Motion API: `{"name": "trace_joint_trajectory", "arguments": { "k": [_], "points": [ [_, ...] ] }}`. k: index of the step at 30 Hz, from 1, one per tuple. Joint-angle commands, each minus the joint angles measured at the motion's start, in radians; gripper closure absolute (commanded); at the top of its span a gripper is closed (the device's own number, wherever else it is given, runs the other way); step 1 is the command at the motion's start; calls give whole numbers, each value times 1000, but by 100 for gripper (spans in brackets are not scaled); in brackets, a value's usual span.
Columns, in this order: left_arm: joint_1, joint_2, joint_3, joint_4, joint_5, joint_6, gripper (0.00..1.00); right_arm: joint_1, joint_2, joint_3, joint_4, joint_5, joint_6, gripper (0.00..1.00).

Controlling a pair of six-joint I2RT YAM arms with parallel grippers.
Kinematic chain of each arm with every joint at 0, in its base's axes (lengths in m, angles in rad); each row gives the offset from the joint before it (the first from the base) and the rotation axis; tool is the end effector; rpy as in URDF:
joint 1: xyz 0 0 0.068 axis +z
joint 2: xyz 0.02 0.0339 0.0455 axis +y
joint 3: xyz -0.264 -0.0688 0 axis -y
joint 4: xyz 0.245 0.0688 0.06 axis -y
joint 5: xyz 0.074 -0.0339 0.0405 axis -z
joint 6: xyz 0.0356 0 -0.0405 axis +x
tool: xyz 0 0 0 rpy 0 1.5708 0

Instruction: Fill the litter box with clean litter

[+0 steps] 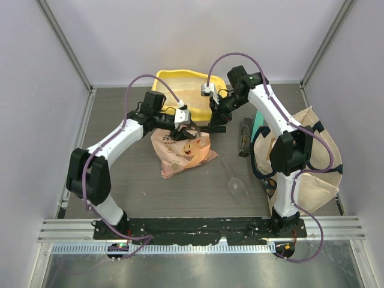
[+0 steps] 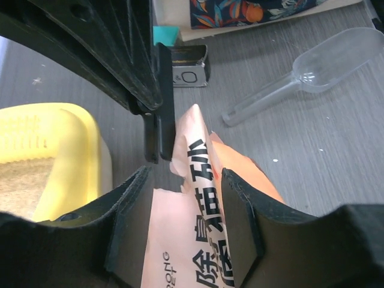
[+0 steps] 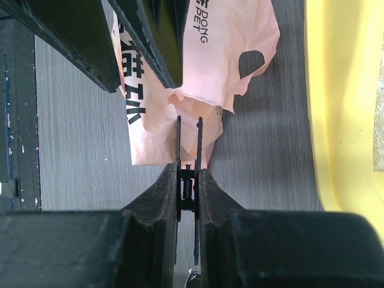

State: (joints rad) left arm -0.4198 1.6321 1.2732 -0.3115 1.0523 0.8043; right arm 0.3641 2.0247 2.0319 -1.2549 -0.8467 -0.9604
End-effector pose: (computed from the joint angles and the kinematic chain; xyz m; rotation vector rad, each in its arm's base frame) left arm 0.3147 -0.1743 0.2902 1.5443 1.2619 -0.9173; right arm 0.3748 0.1714 0.3200 -1.6405 1.8128 0.9335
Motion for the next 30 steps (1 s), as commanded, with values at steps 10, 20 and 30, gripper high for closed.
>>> {"name": "trace_joint_trajectory", "arguments": {
  "k": [10,20,30],
  "points": [
    [-16,104,146,-322,29,243,58,6,-38,-1,14,-15,61,99],
    [-14,164,204,-324,44,135,76,-74,-58,67,32,-22,132,99],
    [-14,226,270,-379,103,46,91,-56,-196,-58,-63,-32,-133,99]
  ]
}}
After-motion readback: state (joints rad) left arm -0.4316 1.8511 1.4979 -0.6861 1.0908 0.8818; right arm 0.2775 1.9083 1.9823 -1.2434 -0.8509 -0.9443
